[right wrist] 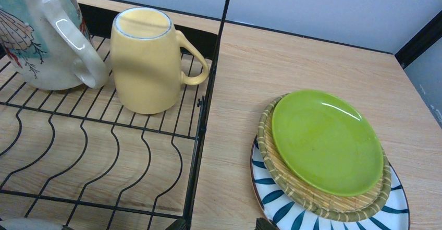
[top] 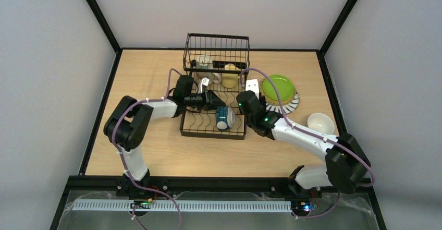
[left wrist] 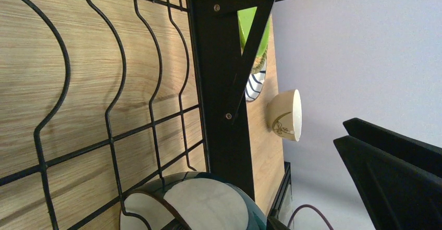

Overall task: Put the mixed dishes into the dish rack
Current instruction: Insert the bowl into the dish rack, then grab the bowl at the center of the board.

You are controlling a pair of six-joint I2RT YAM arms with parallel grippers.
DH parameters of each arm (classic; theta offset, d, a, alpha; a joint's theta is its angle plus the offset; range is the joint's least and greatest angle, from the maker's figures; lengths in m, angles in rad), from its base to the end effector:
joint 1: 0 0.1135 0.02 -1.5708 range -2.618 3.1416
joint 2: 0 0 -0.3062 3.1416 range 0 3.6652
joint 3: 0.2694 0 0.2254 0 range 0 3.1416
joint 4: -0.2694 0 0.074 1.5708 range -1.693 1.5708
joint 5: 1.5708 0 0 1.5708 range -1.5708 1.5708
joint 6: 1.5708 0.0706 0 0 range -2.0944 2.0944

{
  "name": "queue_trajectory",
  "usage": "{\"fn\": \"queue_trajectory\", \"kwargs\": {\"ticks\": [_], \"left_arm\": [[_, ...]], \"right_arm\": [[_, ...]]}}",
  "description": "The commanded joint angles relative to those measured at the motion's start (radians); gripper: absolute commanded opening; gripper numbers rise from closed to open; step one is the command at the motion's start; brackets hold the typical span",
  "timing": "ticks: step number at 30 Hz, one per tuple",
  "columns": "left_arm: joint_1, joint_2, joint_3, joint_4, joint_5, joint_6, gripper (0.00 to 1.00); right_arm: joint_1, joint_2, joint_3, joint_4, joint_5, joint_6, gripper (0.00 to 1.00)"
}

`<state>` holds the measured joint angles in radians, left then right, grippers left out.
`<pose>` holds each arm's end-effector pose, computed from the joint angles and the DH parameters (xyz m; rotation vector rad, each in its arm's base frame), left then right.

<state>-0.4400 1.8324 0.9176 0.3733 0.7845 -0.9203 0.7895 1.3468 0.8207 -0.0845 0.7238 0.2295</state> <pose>0.3275 -0.2093 0.2098 -0.0246 2.3806 -1.5700 0.2261 0.1616 0.2821 -0.1720 2.0108 -0.1515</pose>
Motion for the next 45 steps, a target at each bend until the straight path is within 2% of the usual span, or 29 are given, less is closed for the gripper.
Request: {"fn": "queue_trajectory", "kwargs": {"ticks": [1, 18, 45], "left_arm": [[0.005, -0.043, 0.025, -0.044, -0.036, 0.020, 0.89], [-0.018, -0.133, 0.031, -0.134, -0.054, 0.042, 0.89], [-0.147, -0.179, 0.014, -0.145, -0.138, 0.018, 0.89]], "right_arm": [[-0.001, -0.031, -0.007, -0.002, -0.007, 0.022, 0.76], [-0.001, -0.092, -0.042, -0.016, -0.017, 0.041, 0.76], [-0.001, -0.254, -0.090, -0.128, 0.001, 0.091, 0.75]]}}
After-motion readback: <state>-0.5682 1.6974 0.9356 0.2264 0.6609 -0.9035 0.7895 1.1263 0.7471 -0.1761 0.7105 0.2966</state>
